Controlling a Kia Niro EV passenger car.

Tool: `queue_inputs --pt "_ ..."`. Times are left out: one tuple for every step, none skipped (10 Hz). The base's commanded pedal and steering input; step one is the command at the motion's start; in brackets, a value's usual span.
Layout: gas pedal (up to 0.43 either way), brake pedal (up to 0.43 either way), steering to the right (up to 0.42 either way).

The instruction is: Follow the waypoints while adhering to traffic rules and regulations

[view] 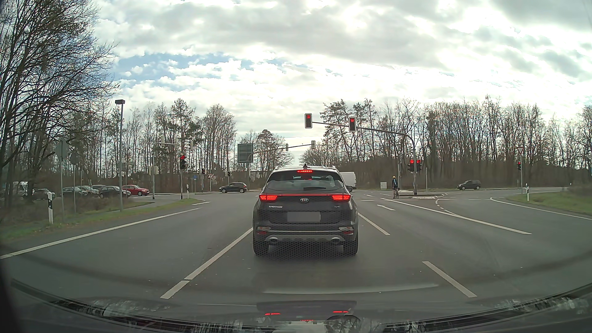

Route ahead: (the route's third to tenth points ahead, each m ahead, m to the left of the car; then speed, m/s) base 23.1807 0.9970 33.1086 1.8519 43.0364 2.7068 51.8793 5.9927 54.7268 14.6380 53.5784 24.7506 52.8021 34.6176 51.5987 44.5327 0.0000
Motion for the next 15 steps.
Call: queue_inputs --pt "0.000 0.299 -0.001" --pt "0.000 0.299 -0.001" --pt "0.000 0.299 -0.002" --pt "0.000 0.293 -0.002" --pt "0.000 0.299 -0.002" --pt "0.000 0.293 -0.002" --pt "0.000 0.299 -0.001" --pt "0.000 0.299 -0.001" --pt "0.000 0.299 -0.001" --pt "0.000 0.299 -0.001" --pt "0.000 0.293 -0.001" --pt "0.000 0.299 -0.001" --pt "0.000 0.299 -0.001" --pt "0.000 0.299 -0.001" --pt "0.000 0.299 -0.002"
